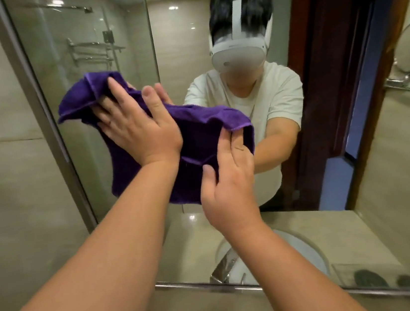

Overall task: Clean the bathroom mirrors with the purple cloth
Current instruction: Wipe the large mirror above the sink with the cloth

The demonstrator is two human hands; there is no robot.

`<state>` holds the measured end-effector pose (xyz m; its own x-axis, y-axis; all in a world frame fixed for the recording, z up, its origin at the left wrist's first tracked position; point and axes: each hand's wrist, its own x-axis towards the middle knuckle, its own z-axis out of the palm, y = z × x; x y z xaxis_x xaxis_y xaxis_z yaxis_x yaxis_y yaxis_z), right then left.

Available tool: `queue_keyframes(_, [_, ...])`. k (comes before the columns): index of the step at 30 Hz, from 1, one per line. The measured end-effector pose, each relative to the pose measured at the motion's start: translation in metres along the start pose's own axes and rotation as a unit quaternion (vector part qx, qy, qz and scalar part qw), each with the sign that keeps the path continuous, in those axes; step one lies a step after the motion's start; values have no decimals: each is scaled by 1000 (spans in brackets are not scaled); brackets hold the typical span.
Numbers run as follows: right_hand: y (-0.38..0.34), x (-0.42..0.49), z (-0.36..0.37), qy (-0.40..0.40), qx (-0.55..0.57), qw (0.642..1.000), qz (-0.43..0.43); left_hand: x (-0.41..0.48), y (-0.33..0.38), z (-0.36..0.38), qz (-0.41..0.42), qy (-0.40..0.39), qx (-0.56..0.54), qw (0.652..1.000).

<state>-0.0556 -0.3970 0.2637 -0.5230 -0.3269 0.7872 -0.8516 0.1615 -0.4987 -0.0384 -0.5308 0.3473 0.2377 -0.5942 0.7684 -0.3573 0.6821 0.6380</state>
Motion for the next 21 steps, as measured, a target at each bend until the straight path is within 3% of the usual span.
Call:
queue_keyframes(4, [18, 16, -40, 79, 20, 996, 38, -21, 63, 8, 107, -46, -11, 993])
queue_keyframes(8, [49, 25, -86, 133, 18, 987, 89, -63, 114, 17, 155, -96, -13, 983])
queue_keyframes(14, [85, 55, -149, 166, -146, 968, 120, -128, 166, 23, 127, -181, -43, 974])
queue_keyframes(18, [86, 87, -170, 184, -227, 953, 79, -131, 180, 22, 83, -218, -94, 968])
queue_keyframes(21, [86, 105, -167, 183, -241, 952, 37, -120, 180, 21, 96, -206, -98, 969])
